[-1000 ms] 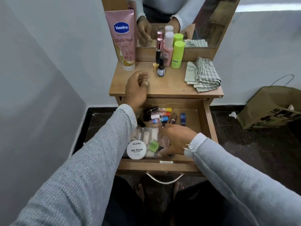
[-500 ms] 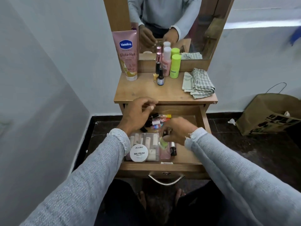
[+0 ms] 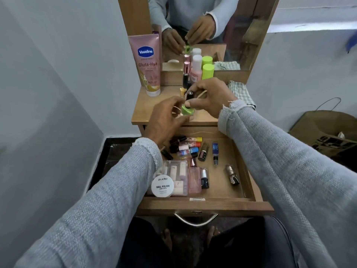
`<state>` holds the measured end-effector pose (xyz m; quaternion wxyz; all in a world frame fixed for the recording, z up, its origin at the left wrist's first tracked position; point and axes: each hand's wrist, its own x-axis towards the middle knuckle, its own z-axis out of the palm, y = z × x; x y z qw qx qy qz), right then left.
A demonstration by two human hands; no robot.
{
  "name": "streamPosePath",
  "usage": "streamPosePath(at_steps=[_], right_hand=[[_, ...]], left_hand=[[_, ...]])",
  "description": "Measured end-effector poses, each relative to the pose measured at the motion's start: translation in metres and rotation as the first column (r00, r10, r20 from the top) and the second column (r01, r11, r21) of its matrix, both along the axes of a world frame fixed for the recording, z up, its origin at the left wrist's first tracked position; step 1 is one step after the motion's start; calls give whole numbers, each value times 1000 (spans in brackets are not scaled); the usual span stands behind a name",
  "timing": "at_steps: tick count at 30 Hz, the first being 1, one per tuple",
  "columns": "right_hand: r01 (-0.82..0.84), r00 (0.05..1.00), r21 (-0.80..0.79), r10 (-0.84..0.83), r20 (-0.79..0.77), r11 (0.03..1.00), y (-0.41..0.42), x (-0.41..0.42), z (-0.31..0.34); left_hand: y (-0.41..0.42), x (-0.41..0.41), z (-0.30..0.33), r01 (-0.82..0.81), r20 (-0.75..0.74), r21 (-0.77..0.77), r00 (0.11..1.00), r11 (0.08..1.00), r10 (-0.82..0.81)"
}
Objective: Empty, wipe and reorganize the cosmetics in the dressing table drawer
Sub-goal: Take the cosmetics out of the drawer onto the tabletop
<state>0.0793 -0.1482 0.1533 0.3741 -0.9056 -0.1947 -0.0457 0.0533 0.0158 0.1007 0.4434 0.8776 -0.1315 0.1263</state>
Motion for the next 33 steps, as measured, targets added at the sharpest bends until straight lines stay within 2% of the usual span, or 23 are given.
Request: streamPosePath(at_steps=[4, 8, 15, 19, 23, 25, 27, 30, 33], right_hand=[[54, 998, 61, -55, 12, 997, 4, 19, -6], [173, 982, 237, -187, 37, 956, 3, 30, -19], [213, 977, 270, -212, -32, 939, -20, 2, -48], [183, 982, 103, -179, -53, 978, -30, -32, -65], [18, 959, -167, -64, -275, 986, -29, -59, -90], [-132, 929, -366, -14, -371, 921, -24, -65, -105], [-287, 900, -490, 58, -431, 823, -18, -71, -117], [-399, 891, -572, 155, -427, 717, -12, -78, -128], [-412, 904, -623, 209, -374, 665, -7, -81, -136]], left_hand=[[-9, 19, -4, -106, 56, 33, 993, 994, 104], [-15, 40, -6, -239, 43, -15, 970, 971, 239], [-14, 64, -21, -310, -35, 4, 950, 951, 310], [-15, 67, -26, -322, -51, -7, 946, 947, 322], [-16, 65, -28, -326, -60, -40, 944, 945, 323], [-15, 63, -29, -326, -70, -62, 944, 943, 322], [-14, 58, -30, -322, -85, -88, 945, 943, 315], [-13, 45, -35, -326, -105, -135, 944, 936, 314], [-10, 31, -37, -325, -149, -185, 942, 927, 300]])
